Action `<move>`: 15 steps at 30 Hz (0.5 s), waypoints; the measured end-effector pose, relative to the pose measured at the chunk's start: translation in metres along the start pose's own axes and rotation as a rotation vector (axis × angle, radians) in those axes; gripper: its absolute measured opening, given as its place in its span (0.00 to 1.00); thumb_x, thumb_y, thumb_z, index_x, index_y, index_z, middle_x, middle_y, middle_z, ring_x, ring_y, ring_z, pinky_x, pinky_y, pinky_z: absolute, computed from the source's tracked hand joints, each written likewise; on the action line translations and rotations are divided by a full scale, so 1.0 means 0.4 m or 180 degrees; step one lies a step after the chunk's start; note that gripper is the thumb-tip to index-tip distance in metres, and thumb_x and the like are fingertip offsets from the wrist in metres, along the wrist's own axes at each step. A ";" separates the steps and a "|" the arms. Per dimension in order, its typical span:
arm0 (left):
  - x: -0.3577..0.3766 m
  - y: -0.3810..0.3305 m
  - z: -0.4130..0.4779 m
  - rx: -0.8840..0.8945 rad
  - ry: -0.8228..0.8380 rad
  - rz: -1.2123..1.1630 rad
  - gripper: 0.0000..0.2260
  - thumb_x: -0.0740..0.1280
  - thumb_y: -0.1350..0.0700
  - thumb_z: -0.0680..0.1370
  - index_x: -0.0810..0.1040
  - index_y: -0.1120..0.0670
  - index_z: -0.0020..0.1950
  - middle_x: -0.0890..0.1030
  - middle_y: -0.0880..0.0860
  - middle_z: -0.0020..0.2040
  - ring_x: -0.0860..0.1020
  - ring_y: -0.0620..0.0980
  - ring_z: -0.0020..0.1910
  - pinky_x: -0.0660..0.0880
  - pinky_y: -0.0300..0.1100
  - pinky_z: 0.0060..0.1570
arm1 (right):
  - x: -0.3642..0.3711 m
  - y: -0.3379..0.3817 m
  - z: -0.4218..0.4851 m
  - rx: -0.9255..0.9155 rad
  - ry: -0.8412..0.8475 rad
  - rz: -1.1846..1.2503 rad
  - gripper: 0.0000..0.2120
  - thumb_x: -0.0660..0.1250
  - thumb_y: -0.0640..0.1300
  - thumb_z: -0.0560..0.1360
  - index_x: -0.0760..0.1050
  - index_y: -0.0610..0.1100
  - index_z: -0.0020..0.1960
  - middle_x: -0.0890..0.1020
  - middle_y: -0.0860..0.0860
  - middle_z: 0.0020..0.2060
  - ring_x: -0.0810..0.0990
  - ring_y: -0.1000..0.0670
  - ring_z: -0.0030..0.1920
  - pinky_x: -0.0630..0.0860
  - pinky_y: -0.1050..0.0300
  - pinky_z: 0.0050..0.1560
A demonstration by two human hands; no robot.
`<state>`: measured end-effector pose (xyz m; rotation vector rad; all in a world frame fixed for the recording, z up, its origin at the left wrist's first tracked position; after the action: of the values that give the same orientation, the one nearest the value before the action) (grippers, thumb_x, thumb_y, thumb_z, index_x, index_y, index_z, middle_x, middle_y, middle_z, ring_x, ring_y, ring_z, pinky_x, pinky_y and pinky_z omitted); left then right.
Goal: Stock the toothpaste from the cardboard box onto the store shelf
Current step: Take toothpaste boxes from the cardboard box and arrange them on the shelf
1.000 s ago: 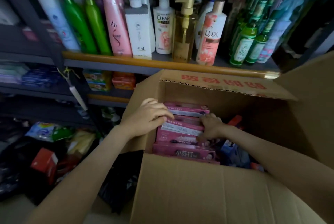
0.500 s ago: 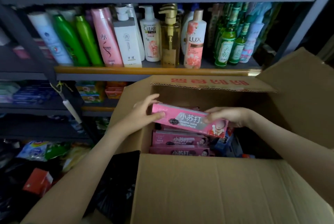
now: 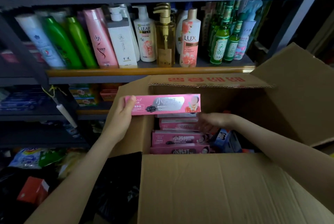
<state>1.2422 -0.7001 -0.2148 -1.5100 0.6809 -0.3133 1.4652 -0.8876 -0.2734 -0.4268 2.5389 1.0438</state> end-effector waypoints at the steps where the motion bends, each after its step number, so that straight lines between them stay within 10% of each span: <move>1: -0.001 0.009 0.005 -0.0038 -0.0009 0.0004 0.18 0.59 0.29 0.70 0.73 0.38 0.51 0.80 0.53 0.52 0.79 0.51 0.55 0.72 0.54 0.64 | 0.016 -0.008 0.005 0.0082 0.0243 -0.0430 0.19 0.52 0.57 0.82 0.71 0.47 0.64 0.78 0.50 0.59 0.78 0.52 0.53 0.76 0.63 0.50; 4: -0.003 0.018 0.013 -0.0097 -0.0092 -0.0085 0.21 0.60 0.28 0.68 0.73 0.39 0.52 0.80 0.52 0.52 0.78 0.50 0.56 0.70 0.55 0.66 | 0.042 -0.034 0.018 0.0302 0.0731 -0.1225 0.25 0.65 0.53 0.77 0.66 0.47 0.71 0.71 0.51 0.66 0.71 0.49 0.65 0.69 0.55 0.67; 10: -0.023 0.045 0.025 -0.0107 -0.0252 -0.0066 0.20 0.60 0.25 0.70 0.74 0.38 0.52 0.79 0.49 0.56 0.76 0.50 0.60 0.67 0.54 0.68 | 0.078 -0.068 0.039 0.0404 0.0780 -0.1324 0.20 0.72 0.46 0.72 0.75 0.41 0.62 0.78 0.51 0.56 0.76 0.51 0.56 0.74 0.61 0.52; 15: -0.017 0.034 0.010 -0.0165 -0.0303 -0.0212 0.20 0.61 0.24 0.67 0.74 0.35 0.50 0.80 0.49 0.56 0.77 0.49 0.59 0.69 0.55 0.67 | 0.090 -0.082 0.049 0.0431 0.0716 -0.1524 0.24 0.71 0.49 0.73 0.73 0.43 0.66 0.76 0.48 0.63 0.74 0.46 0.62 0.72 0.51 0.65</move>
<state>1.2364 -0.6919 -0.2268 -1.5889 0.5679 -0.2740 1.4510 -0.9007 -0.3221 -1.0987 2.4827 0.6706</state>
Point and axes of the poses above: each hand's wrist, its own z-axis towards the middle knuckle, its own x-axis out of the palm, y = z × x, the point moved 7 cm from there along z, towards the middle knuckle
